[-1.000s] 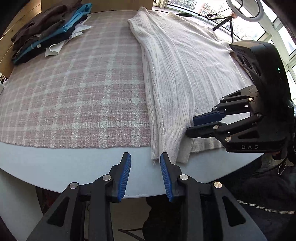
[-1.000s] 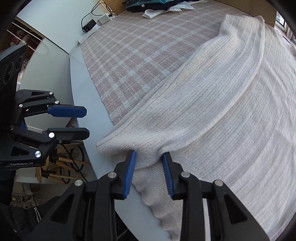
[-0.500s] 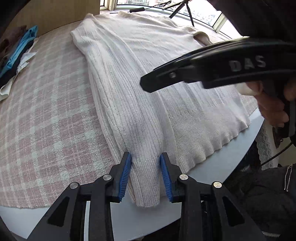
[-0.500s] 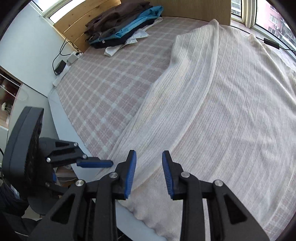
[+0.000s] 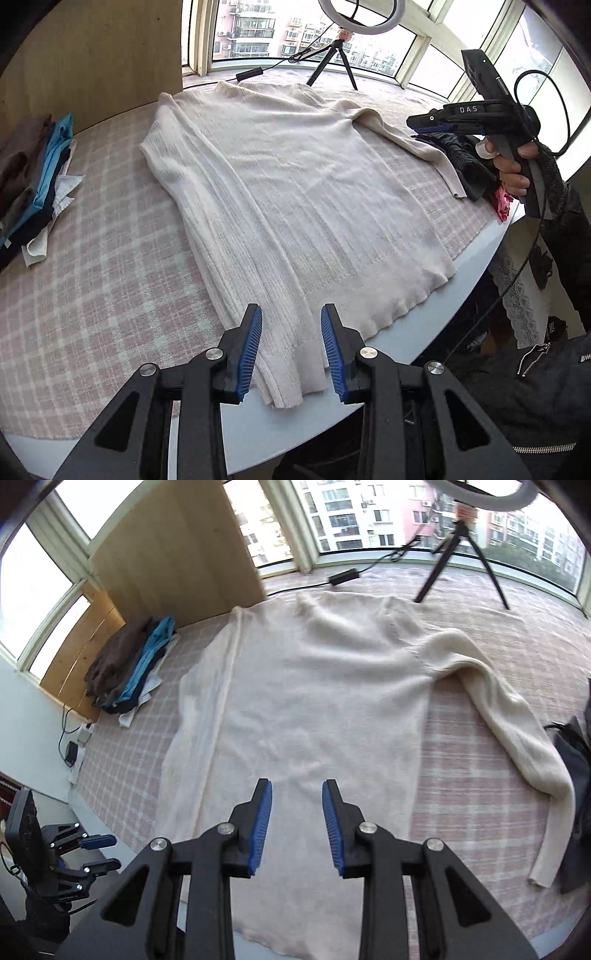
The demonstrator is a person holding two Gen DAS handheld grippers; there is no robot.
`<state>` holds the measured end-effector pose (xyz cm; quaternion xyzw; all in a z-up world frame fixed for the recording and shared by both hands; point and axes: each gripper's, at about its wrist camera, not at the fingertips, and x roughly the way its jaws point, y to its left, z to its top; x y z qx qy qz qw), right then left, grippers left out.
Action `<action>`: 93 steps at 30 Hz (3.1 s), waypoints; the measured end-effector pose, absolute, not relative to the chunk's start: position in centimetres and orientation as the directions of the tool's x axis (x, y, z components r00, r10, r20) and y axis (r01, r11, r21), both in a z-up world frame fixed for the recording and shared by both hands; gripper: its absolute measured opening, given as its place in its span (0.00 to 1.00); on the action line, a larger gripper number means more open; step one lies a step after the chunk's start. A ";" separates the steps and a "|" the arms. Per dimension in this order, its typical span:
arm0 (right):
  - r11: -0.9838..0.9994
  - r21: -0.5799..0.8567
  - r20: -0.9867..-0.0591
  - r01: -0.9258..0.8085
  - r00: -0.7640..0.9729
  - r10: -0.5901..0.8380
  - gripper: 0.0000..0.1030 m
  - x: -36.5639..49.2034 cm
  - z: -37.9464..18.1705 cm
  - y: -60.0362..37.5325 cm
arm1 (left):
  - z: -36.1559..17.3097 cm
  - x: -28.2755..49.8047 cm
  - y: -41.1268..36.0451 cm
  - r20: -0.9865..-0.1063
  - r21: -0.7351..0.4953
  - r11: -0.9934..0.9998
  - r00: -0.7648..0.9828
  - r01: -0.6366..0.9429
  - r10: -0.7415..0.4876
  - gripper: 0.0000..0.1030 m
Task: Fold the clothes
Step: 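Move the right gripper to the other sleeve cuff and grasp it, then fold the sleeve across the sweater body with the right gripper, then open the right gripper on the sleeve while the left gripper smooths it flat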
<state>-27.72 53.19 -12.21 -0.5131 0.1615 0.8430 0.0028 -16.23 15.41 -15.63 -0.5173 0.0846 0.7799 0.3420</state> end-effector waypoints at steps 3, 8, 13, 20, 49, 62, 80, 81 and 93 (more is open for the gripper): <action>-0.919 0.213 -0.896 -0.332 -0.441 -0.048 0.30 -25.3 -14.0 62.0 | -15.4 -16.3 19.1 -0.864 -0.214 -0.718 -0.215 -0.662 0.455 0.32; -0.888 0.151 -0.936 -0.435 -0.351 0.013 0.32 -22.0 -17.7 69.7 | -16.5 -17.2 27.3 -0.878 -0.228 -0.678 -0.153 -0.699 0.453 0.32; -0.936 0.154 -0.931 -0.316 -0.363 -0.030 0.32 -23.1 -17.1 74.1 | -17.2 -18.2 38.0 -0.881 -0.227 -0.606 -0.104 -0.762 0.461 0.32; -0.980 0.161 -0.973 -0.116 -0.187 -0.137 0.32 -24.6 -20.7 75.5 | -19.1 -19.5 51.2 -0.890 -0.229 -0.529 -0.045 -0.817 0.455 0.32; -0.977 0.213 -0.958 -0.028 -0.204 -0.203 0.27 -19.8 -13.7 81.3 | -19.9 -31.5 56.0 -0.892 -0.131 -0.599 -0.169 -0.790 0.419 0.32; -0.964 0.072 -0.964 0.255 -0.231 -0.133 0.27 -28.5 -21.3 68.6 | -22.5 -40.1 49.2 -0.919 -0.159 -0.697 -0.153 -0.699 0.363 0.31; -0.864 -0.240 -0.957 0.443 -0.258 0.134 0.06 -26.8 -19.2 68.5 | -25.4 -42.3 49.8 -0.946 -0.137 -0.675 -0.107 -0.725 0.306 0.33; -0.872 -0.216 -0.965 0.440 -0.231 0.123 0.08 -27.0 -19.7 68.4 | -25.3 -42.2 49.9 -0.948 -0.128 -0.672 -0.109 -0.730 0.299 0.33; -0.989 0.146 -0.962 -0.004 -0.232 -0.141 0.20 -24.5 -13.4 81.1 | -19.1 -30.0 57.5 -0.885 -0.189 -0.384 -0.013 -0.904 0.465 0.33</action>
